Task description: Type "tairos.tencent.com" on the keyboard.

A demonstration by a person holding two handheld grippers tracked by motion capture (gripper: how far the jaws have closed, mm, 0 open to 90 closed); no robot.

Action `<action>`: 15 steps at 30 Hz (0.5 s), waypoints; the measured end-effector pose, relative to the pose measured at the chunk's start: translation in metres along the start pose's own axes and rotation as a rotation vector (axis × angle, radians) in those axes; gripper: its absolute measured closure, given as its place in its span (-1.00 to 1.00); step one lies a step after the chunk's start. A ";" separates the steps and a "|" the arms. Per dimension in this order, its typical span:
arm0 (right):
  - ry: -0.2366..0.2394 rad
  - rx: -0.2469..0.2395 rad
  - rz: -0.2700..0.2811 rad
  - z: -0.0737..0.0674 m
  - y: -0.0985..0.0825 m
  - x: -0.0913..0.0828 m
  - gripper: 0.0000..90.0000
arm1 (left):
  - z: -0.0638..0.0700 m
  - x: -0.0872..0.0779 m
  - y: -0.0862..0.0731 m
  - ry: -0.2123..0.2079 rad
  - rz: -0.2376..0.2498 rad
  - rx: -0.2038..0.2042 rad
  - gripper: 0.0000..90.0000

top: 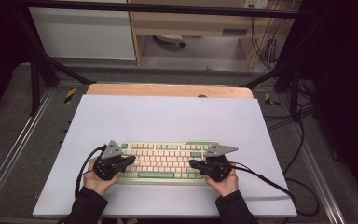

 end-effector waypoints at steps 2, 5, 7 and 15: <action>0.008 -0.006 -0.001 -0.003 0.002 0.003 1.00 | -0.002 -0.004 -0.003 0.002 0.000 -0.003 1.00; 0.019 -0.012 -0.003 -0.008 0.005 0.011 1.00 | -0.005 -0.009 -0.007 0.004 0.002 -0.011 1.00; 0.030 -0.015 -0.004 -0.012 0.007 0.016 1.00 | -0.006 -0.011 -0.009 0.003 0.006 -0.019 1.00; 0.059 -0.009 -0.011 -0.026 0.010 0.035 1.00 | -0.009 -0.014 -0.012 0.001 0.013 -0.026 1.00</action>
Point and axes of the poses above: each handheld gripper's, and its own axes: x roughly forward along the jaws, y roughly out of its top, z roughly to its right, the point moved 1 cm from there along x, roughly forward along the jaws, and after that the axes turned 15 degrees about z, right-handed, at the moved point
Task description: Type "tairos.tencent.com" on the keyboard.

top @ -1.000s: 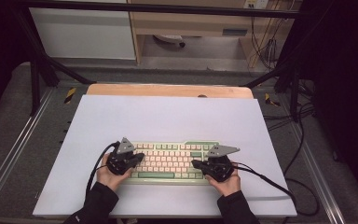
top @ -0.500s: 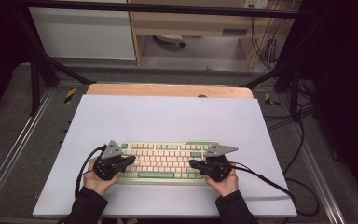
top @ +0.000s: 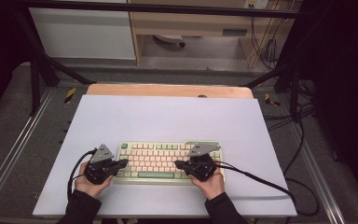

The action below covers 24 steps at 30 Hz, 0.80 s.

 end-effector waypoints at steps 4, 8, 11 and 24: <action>0.014 -0.005 -0.006 -0.007 0.002 0.010 1.00 | -0.001 0.000 -0.001 -0.003 -0.001 -0.001 1.00; 0.018 -0.010 -0.016 -0.011 0.001 0.020 1.00 | -0.001 0.000 -0.001 -0.006 -0.003 -0.001 1.00; 0.021 0.002 -0.018 -0.014 0.000 0.025 1.00 | -0.002 0.000 -0.002 -0.003 -0.005 -0.002 1.00; 0.021 0.004 -0.038 -0.019 -0.005 0.043 1.00 | -0.002 0.001 -0.003 -0.004 -0.009 -0.003 1.00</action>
Point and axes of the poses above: each handheld gripper's, and its own axes: x roughly forward along the jaws, y roughly out of its top, z roughly to its right, the point moved 1 cm from there along x, roughly forward along the jaws, and after that the axes turned 15 degrees about z, right-handed, at the moved point
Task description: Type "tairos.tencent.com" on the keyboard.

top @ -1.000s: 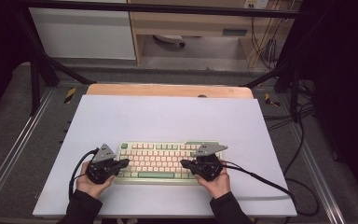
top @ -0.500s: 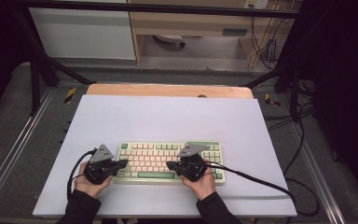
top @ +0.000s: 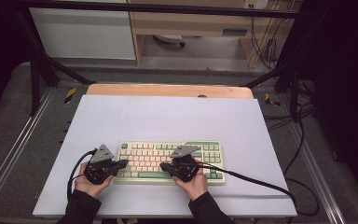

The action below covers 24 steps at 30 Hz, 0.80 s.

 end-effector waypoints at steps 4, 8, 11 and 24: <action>0.004 -0.002 -0.006 0.000 -0.002 0.002 1.00 | 0.000 0.000 0.000 0.001 0.000 0.000 1.00; 0.004 -0.001 -0.007 -0.001 -0.003 0.003 1.00 | 0.000 0.000 0.000 0.002 0.000 0.000 1.00; 0.004 -0.004 -0.018 -0.001 -0.005 0.004 1.00 | 0.000 0.000 0.000 0.001 0.001 0.000 1.00; -0.003 -0.016 0.016 0.000 0.005 -0.006 1.00 | 0.000 -0.001 0.001 0.001 0.006 0.000 1.00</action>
Point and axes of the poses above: each handheld gripper's, and its own axes: x roughly forward along the jaws, y roughly out of its top, z roughly to its right, the point moved 1 cm from there along x, roughly forward along the jaws, and after that the axes turned 15 degrees about z, right-handed, at the moved point
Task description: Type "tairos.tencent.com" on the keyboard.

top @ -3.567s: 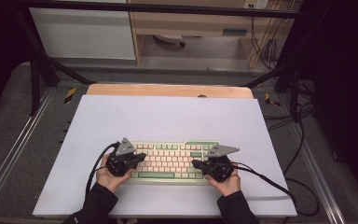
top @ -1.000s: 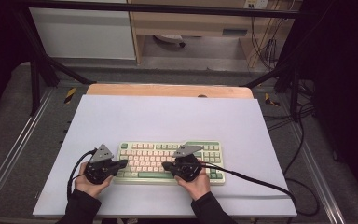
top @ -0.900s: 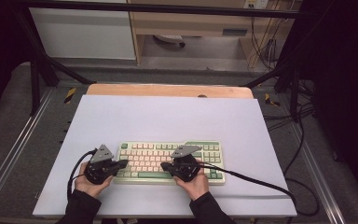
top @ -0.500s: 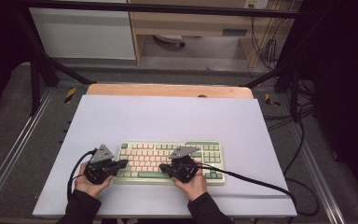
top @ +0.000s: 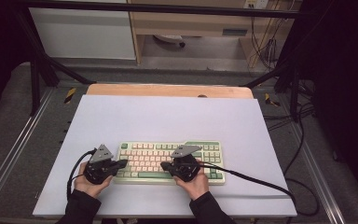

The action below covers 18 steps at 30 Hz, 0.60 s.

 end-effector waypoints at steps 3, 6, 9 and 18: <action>-0.007 -0.007 0.001 0.002 0.004 -0.004 1.00 | 0.000 0.000 0.000 0.000 0.001 -0.001 1.00; -0.014 -0.015 0.001 0.004 0.006 -0.007 1.00 | 0.000 -0.001 0.001 0.000 0.003 -0.001 1.00; -0.017 -0.020 0.005 0.006 0.007 -0.010 1.00 | 0.000 -0.001 0.001 -0.002 0.004 0.001 1.00; -0.035 -0.009 0.013 0.015 0.008 -0.023 1.00 | 0.001 -0.002 0.002 -0.005 0.008 0.002 1.00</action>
Point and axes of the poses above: each handheld gripper's, and its own axes: x roughly forward along the jaws, y roughly out of its top, z roughly to its right, the point moved 1 cm from there along x, roughly forward along the jaws, and after that the axes turned 15 degrees about z, right-handed, at the moved point
